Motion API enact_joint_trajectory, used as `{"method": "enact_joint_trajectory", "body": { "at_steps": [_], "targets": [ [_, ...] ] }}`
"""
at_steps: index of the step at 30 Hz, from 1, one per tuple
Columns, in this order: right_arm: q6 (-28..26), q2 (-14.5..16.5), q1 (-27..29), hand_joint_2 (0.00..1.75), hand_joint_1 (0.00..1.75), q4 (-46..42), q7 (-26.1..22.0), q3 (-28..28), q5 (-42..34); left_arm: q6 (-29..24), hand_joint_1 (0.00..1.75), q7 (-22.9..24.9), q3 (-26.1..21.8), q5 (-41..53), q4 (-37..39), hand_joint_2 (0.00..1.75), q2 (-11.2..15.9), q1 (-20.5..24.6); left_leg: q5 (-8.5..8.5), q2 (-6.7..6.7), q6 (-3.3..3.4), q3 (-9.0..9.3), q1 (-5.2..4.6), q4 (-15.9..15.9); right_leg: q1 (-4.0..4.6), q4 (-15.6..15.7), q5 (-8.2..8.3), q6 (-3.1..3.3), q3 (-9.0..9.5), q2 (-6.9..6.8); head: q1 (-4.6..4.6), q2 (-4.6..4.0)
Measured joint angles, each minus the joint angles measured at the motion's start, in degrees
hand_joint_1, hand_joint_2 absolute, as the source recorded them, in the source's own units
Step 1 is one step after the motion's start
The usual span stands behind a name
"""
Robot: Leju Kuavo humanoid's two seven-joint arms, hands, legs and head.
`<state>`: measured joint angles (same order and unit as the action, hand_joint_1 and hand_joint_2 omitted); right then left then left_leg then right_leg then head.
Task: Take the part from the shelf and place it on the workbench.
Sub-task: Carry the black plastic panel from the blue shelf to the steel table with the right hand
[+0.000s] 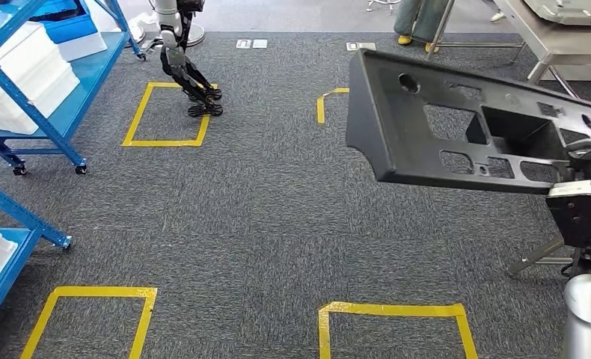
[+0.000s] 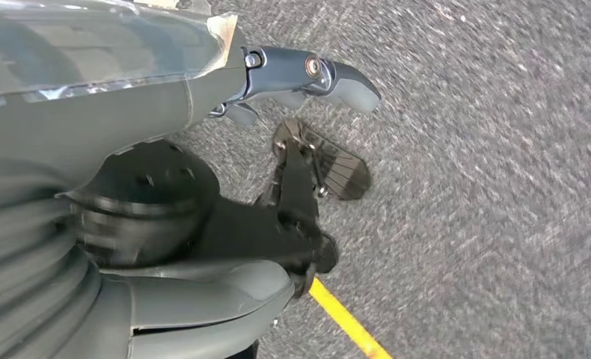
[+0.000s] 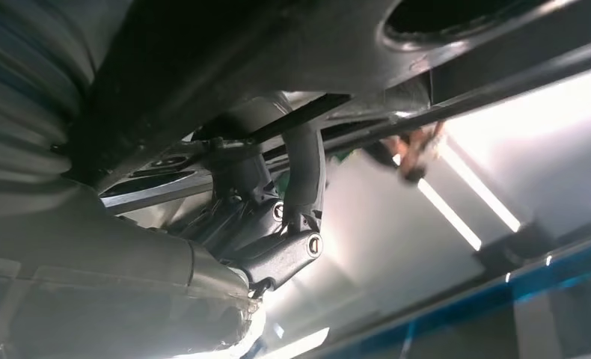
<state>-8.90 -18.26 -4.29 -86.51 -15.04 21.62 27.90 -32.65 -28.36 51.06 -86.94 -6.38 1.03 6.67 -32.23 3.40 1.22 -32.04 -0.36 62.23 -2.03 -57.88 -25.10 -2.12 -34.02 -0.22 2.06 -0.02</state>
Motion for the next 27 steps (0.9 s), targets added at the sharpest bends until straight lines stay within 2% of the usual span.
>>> {"method": "enact_joint_trajectory", "body": {
  "at_steps": [1, 2, 3, 4, 5, 6, 8, 9, 10, 12, 13, 14, 16, 18, 19, 20, 21, 22, 23, 24, 25, 27],
  "targets": [
    [-0.3, -0.3, -0.3, 1.75, 1.75, 0.2, 0.5, 0.2, 0.9, 0.0, 0.00, 0.1, 0.1, 0.1, 0.0, 1.75, 0.0, 0.0, -2.04, -1.84, -0.16, -1.69, 0.18, 3.8, 0.06, 0.0, 0.07, 0.28, -0.12, 0.57, -0.06, 0.00],
    [-0.6, -0.7, -0.4, 1.75, 1.75, 0.4, 1.2, 0.3, 2.1, 0.0, 0.00, 0.2, 0.3, 0.3, 0.0, 1.75, 0.0, -0.1, -3.86, -2.92, -0.24, -3.61, 0.32, 7.9, 0.12, 0.0, 0.16, 0.55, -0.24, 1.21, -0.09, 0.00],
    [-0.9, -1.3, -0.2, 1.75, 1.75, 0.5, 2.0, 0.6, 3.2, -0.1, 0.00, 0.5, 0.6, 0.6, 0.0, 1.75, 0.0, -0.2, -4.84, -3.37, -0.29, -5.12, 0.40, 10.9, 0.20, 0.0, 0.22, 0.63, -0.32, 1.87, -0.12, -0.01],
    [-1.0, -2.0, 0.3, 1.75, 1.75, 0.7, 2.8, 1.1, 3.9, -0.2, 0.00, 0.8, 1.1, 1.1, 0.0, 1.75, 0.0, -0.3, -4.77, -3.53, -0.29, -5.84, 0.46, 12.2, 0.26, 0.0, 0.26, 0.66, -0.37, 2.49, -0.12, -0.01],
    [-0.7, -3.0, 0.9, 1.75, 1.75, 0.7, 3.4, 2.1, 4.0, -0.4, 0.00, 1.3, 1.7, 1.9, 0.0, 1.75, 0.0, -0.4, -3.57, -3.62, -0.22, -5.46, 0.53, 11.2, 0.27, -0.1, 0.32, 0.66, -0.38, 3.11, -0.11, -0.01],
    [-0.2, -4.0, 1.5, 1.75, 1.75, 0.8, 3.8, 3.3, 3.6, -0.7, 0.00, 1.9, 2.4, 2.7, 0.0, 1.75, 0.0, -0.4, -1.60, -3.96, -0.09, -4.08, 0.63, 8.2, 0.26, -0.1, 0.37, 0.59, -0.37, 3.72, -0.12, -0.01],
    [1.3, -6.0, 2.6, 1.75, 1.75, 0.7, 4.1, 6.3, 2.0, -1.5, 0.00, 3.4, 4.2, 5.2, 0.0, 1.75, 0.0, -0.4, 1.98, -6.72, 0.26, -0.40, 0.97, 0.5, 0.36, -0.2, 0.55, 0.23, -0.54, 4.96, -0.09, -0.01],
    [2.0, -6.8, 3.1, 1.75, 1.75, 0.5, 4.1, 7.6, 1.3, -1.8, 0.00, 4.2, 5.3, 6.6, 0.0, 1.75, 0.0, -0.4, 2.80, -7.94, 0.34, 0.82, 1.04, -2.0, 0.36, -0.2, 0.70, -0.09, -0.78, 5.59, -0.08, -0.01],
    [2.7, -7.6, 3.7, 1.75, 1.75, 0.3, 4.1, 8.9, 0.6, -2.0, 0.00, 4.8, 6.4, 7.9, 0.0, 1.75, 0.1, -0.4, 2.98, -8.73, 0.42, 1.39, 0.96, -3.3, 0.31, -0.2, 0.90, -0.48, -1.10, 6.24, -0.06, -0.01],
    [3.8, -8.8, 5.6, 1.75, 1.75, -0.6, 4.1, 11.3, -0.1, -2.1, 0.00, 5.7, 8.8, 9.6, 0.0, 1.75, 0.1, -0.3, 3.08, -7.62, 0.90, 1.54, 0.46, -3.9, 0.12, 0.0, 1.39, -1.39, -1.68, 7.46, -0.06, -0.01],
    [4.2, -9.0, 6.6, 1.75, 1.75, -1.1, 4.0, 12.6, -0.3, -2.1, 0.00, 5.9, 9.9, 10.0, 0.0, 1.75, 0.1, -0.3, 3.37, -6.86, 1.38, 1.63, 0.32, -4.3, 0.04, -0.3, 1.36, -1.63, -2.14, 7.03, -0.06, -0.01],
    [4.6, -9.0, 7.6, 1.75, 1.75, -1.7, 3.9, 13.8, -0.3, -2.0, 0.00, 6.0, 10.8, 10.5, 0.0, 1.75, 0.0, -0.2, 3.65, -6.08, 1.86, 1.70, 0.28, -4.6, 0.09, -1.4, 0.80, -1.69, -2.89, 5.82, 0.05, -0.01],
    [5.2, -8.2, 9.4, 1.75, 1.75, -3.5, 3.3, 16.4, -0.2, -2.0, 0.00, 6.2, 12.3, 11.3, 0.0, 1.75, -0.1, 0.0, 4.01, -4.44, 2.44, 1.75, 0.30, -5.0, 0.20, -7.1, -1.93, -1.43, -5.75, 2.55, 0.31, -0.01],
    [6.4, -6.9, 11.0, 1.75, 1.75, -5.5, 2.7, 18.8, -0.1, -1.9, 0.00, 6.3, 13.5, 11.6, 0.0, 1.75, -0.2, -0.1, 3.98, -2.75, 2.56, 1.61, 0.19, -5.0, 0.20, -14.4, -4.80, -1.54, -9.02, 1.29, 0.43, -0.01],
    [7.3, -6.3, 11.7, 1.75, 1.75, -6.4, 2.4, 20.0, 0.0, -1.9, 0.00, 6.4, 14.0, 11.6, 0.0, 1.75, -0.2, -0.1, 3.94, -1.88, 2.55, 1.56, 0.15, -5.0, 0.08, -16.2, -5.31, -1.88, -9.72, 1.07, 0.42, -0.01],
    [8.4, -5.9, 12.2, 1.75, 1.75, -7.2, 2.2, 21.2, 0.0, -2.0, 0.00, 6.5, 14.3, 11.5, 0.0, 1.75, -0.2, 0.0, 3.88, -1.01, 2.48, 1.54, 0.14, -5.0, -0.10, -15.8, -5.04, -2.40, -9.27, 0.79, 0.43, -0.01],
    [9.4, -5.6, 12.5, 1.75, 1.75, -8.0, 2.1, 22.4, -0.1, -2.0, 0.00, 6.6, 14.7, 11.5, 0.0, 1.75, -0.2, 0.0, 3.78, -0.19, 2.33, 1.57, 0.17, -5.0, -0.32, -13.1, -4.10, -3.06, -7.56, 0.25, 0.42, -0.01],
    [10.3, -5.5, 12.8, 1.75, 1.75, -8.8, 2.1, 23.7, -0.2, -1.9, 0.00, 6.8, 15.0, 11.4, 0.0, 1.75, -0.2, 0.1, 3.61, 0.55, 2.06, 1.69, 0.12, -4.9, -0.54, -8.8, -2.88, -3.72, -4.91, -0.93, 0.44, -0.01],
    [11.2, -5.4, 12.9, 1.75, 1.75, -9.5, 1.9, 24.9, -0.2, -1.9, 0.00, 7.0, 15.3, 11.4, 0.1, 1.75, -0.1, 0.1, 3.32, 1.23, 1.68, 1.80, 0.01, -4.8, -0.55, -4.9, -1.87, -4.09, -2.39, -2.34, 0.45, 0.00],
    [11.9, -5.3, 13.1, 1.75, 1.75, -10.1, 1.8, 25.9, -0.1, -1.8, 0.00, 7.3, 15.5, 11.4, 0.1, 1.75, -0.1, 0.1, 3.02, 1.87, 1.26, 1.99, -0.14, -4.6, -0.44, -2.1, -1.19, -4.01, -0.60, -3.31, 0.39, 0.00],
    [12.6, -5.2, 13.3, 1.75, 1.75, -10.7, 1.7, 26.8, 0.3, -1.8, 0.00, 7.4, 15.7, 11.5, 0.1, 1.75, 0.0, 0.2, 2.74, 2.48, 0.89, 2.22, -0.33, -4.6, -0.25, -0.6, -0.92, -3.64, 0.30, -3.87, 0.29, 0.00],
    [13.4, -4.5, 13.8, 1.75, 1.75, -11.7, 1.3, 28.4, 1.4, -1.7, 0.00, 7.5, 16.2, 11.6, 0.1, 1.75, 0.0, 0.3, 2.34, 3.75, 0.34, 2.68, -0.40, -4.6, 0.04, -0.6, -0.87, -2.51, 0.18, -2.69, 0.08, 0.00]
  ]
}}
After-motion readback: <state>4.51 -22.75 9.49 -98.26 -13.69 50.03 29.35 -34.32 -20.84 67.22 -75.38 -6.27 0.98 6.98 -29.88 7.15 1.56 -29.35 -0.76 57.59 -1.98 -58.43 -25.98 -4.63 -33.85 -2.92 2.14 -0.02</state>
